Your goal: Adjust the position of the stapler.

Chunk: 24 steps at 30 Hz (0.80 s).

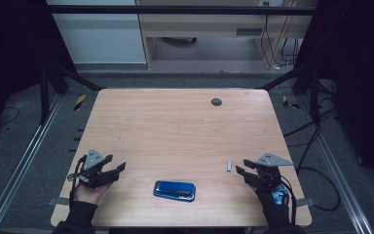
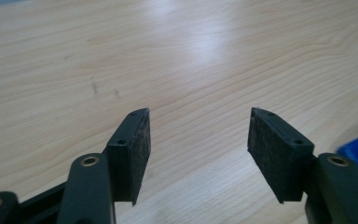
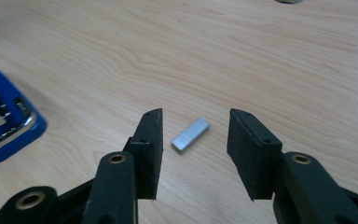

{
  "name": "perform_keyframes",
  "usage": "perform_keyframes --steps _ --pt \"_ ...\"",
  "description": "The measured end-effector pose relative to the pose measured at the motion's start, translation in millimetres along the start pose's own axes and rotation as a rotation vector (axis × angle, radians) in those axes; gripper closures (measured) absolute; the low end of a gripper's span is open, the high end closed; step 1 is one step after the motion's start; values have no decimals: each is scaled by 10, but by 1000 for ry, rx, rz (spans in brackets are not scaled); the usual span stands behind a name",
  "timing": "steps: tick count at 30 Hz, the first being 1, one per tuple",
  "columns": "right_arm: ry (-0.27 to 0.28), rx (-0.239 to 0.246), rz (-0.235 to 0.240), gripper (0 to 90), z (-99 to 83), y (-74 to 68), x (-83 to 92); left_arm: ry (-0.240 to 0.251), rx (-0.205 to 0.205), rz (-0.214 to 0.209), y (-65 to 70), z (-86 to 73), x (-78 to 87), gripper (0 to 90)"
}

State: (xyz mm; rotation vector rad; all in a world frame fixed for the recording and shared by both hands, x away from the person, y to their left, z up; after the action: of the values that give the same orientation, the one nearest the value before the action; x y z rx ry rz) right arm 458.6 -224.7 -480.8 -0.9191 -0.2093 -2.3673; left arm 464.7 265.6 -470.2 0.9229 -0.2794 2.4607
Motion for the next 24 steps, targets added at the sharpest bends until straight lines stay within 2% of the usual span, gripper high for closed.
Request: perform_keyframes --steps 3,8,14,18,24 --pt "0 39 15 586 14 -82 -10 4 -34 -14 54 35 41 409" --pt "-2 76 53 654 39 -209 -21 0 -76 -28 127 63 56 432" --pt "-15 101 128 728 61 -353 -71 13 -106 -49 212 113 118 427" --pt "-33 113 155 759 70 -445 -103 15 -128 -54 268 140 135 418" --pt "-50 139 200 817 72 -560 -133 6 -165 -89 357 176 137 418"
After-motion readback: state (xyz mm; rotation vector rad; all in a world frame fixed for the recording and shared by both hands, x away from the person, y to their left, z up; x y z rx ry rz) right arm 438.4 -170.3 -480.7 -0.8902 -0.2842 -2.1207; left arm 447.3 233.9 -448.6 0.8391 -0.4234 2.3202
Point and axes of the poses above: each handheld gripper's, and its own axes: x roughly backward along the jaws, z roughly out of its top, y roughly to its right, the point moved 3 cm from there along -x, roughly forward along the jaws, and after that the axes turned 9 degrees about -y, right-handed, at the moved point
